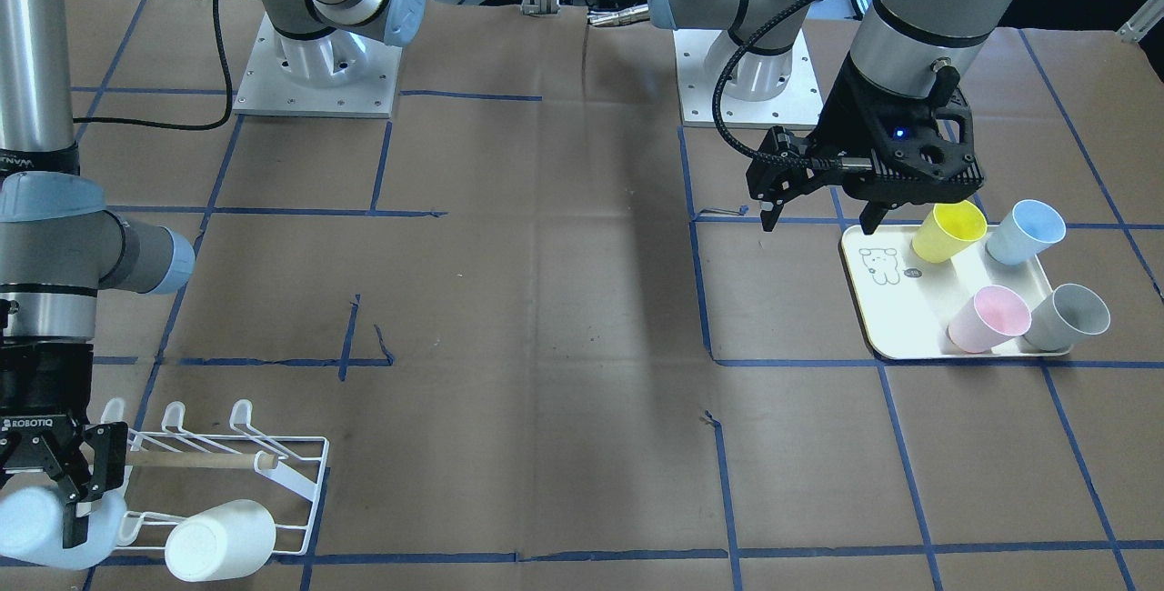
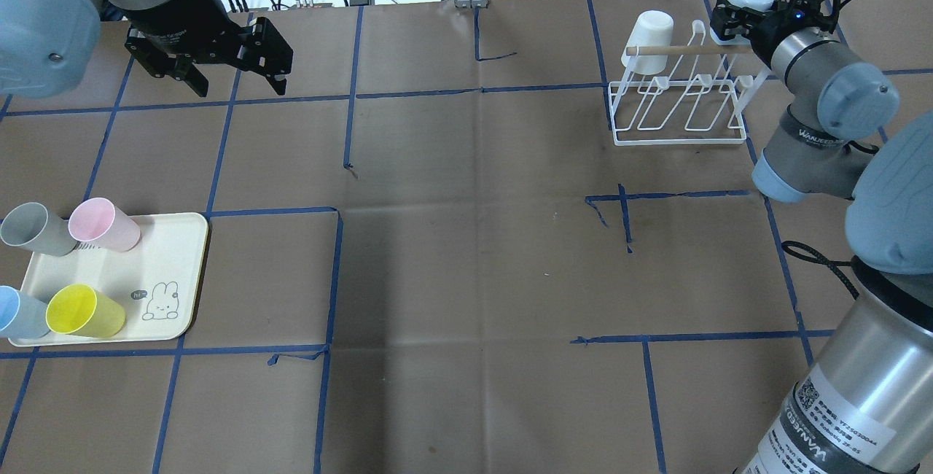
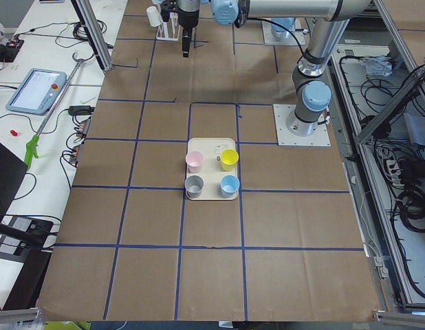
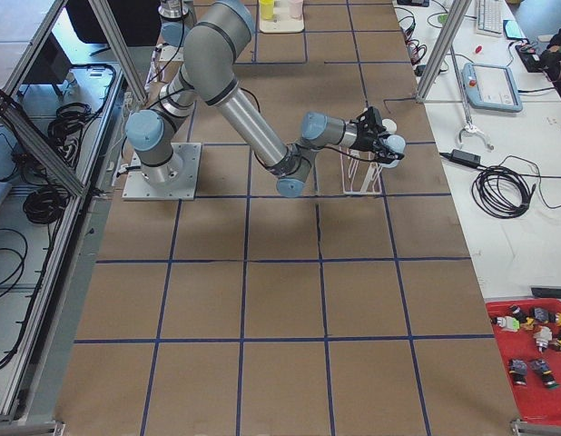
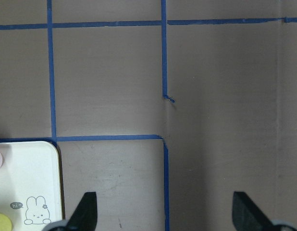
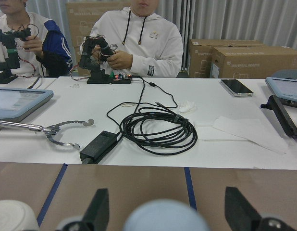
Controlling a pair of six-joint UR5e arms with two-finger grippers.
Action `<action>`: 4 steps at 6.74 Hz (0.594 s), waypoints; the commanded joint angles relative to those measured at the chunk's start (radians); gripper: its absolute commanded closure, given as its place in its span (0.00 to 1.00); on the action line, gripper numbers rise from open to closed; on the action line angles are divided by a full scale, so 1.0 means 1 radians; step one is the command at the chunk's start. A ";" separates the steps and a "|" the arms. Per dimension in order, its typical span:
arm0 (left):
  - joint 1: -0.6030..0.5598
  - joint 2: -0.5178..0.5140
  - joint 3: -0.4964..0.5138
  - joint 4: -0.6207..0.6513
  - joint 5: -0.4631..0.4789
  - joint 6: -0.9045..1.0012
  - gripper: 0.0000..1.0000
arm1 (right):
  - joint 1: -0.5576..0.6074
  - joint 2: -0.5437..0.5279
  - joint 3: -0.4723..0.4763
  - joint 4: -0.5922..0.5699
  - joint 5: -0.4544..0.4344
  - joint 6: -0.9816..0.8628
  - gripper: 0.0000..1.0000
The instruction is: Transfer IKEA cup to right arm and place on rack
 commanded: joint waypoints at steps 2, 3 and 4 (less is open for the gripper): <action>-0.002 0.000 -0.004 0.001 0.000 0.003 0.00 | -0.001 -0.006 -0.003 0.005 -0.008 0.001 0.00; -0.002 -0.001 -0.004 0.001 0.000 0.003 0.00 | -0.001 -0.014 -0.009 0.007 0.003 0.010 0.00; -0.002 -0.001 -0.004 0.001 0.000 0.003 0.00 | -0.001 -0.036 -0.017 0.014 -0.001 0.013 0.00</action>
